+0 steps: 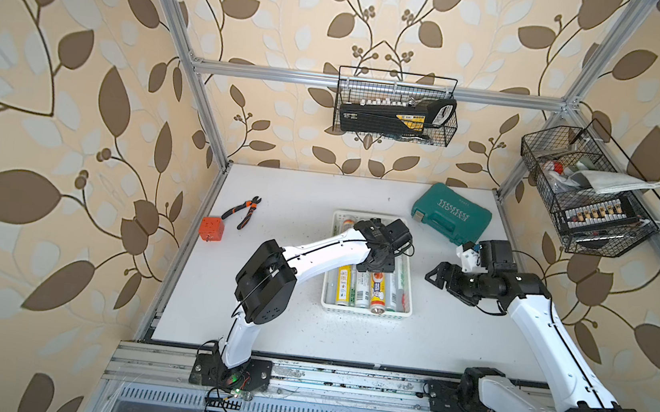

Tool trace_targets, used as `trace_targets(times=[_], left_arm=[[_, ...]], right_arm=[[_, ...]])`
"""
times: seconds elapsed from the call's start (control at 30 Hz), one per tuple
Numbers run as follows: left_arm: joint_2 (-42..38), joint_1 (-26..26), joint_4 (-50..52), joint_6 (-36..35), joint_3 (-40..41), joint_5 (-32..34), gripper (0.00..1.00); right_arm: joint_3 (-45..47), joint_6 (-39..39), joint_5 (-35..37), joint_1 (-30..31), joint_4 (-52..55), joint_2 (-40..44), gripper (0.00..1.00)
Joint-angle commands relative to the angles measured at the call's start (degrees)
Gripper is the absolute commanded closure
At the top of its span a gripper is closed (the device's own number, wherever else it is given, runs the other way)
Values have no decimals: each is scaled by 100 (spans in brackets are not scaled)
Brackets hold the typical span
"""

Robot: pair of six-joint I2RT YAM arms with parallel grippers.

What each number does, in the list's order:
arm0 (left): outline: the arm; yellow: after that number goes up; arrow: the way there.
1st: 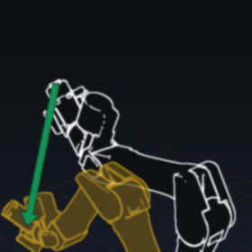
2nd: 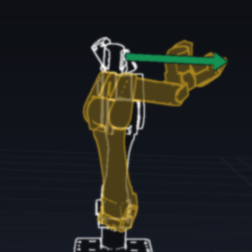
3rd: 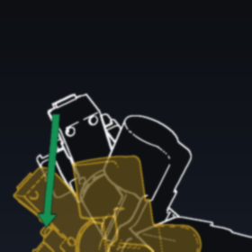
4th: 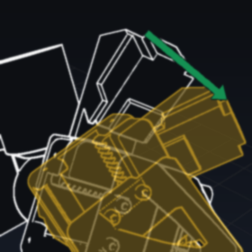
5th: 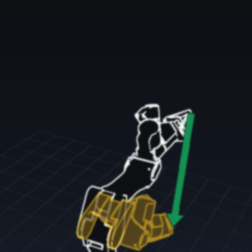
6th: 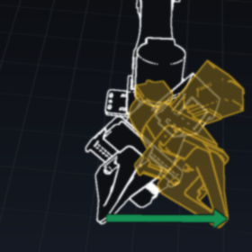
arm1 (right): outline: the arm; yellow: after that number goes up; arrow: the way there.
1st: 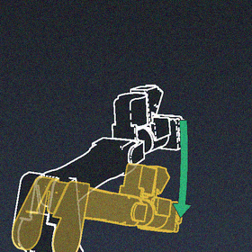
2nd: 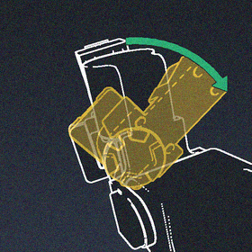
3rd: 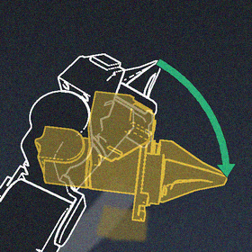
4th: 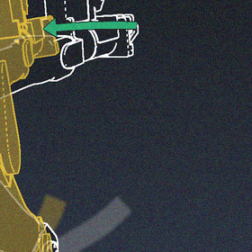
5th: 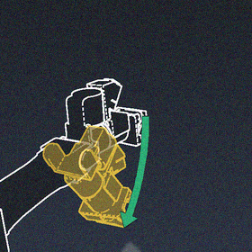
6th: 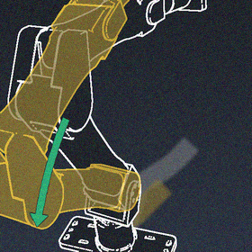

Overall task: Put the plastic wrap into the basket
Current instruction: Place the plastic wrap in the basket.

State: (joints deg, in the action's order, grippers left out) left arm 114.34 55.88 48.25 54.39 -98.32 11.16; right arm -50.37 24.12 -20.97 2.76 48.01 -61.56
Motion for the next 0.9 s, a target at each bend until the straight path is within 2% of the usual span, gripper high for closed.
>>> trace_targets(times=[0.0, 0.13, 0.4, 0.87], left_arm=[[-247, 110, 229, -38, -231, 289, 45], [-340, 184, 203, -111, -295, 308, 54], [-417, 229, 105, -122, -267, 199, 62], [-160, 49, -6, -122, -182, 229, 69]], right_arm=[[-29, -58, 76, -2, 42, 30, 16], [-12, -48, 50, 5, 17, 4, 16], [7, -50, 73, 4, 16, 6, 16], [20, -83, 102, 5, -2, -24, 16]])
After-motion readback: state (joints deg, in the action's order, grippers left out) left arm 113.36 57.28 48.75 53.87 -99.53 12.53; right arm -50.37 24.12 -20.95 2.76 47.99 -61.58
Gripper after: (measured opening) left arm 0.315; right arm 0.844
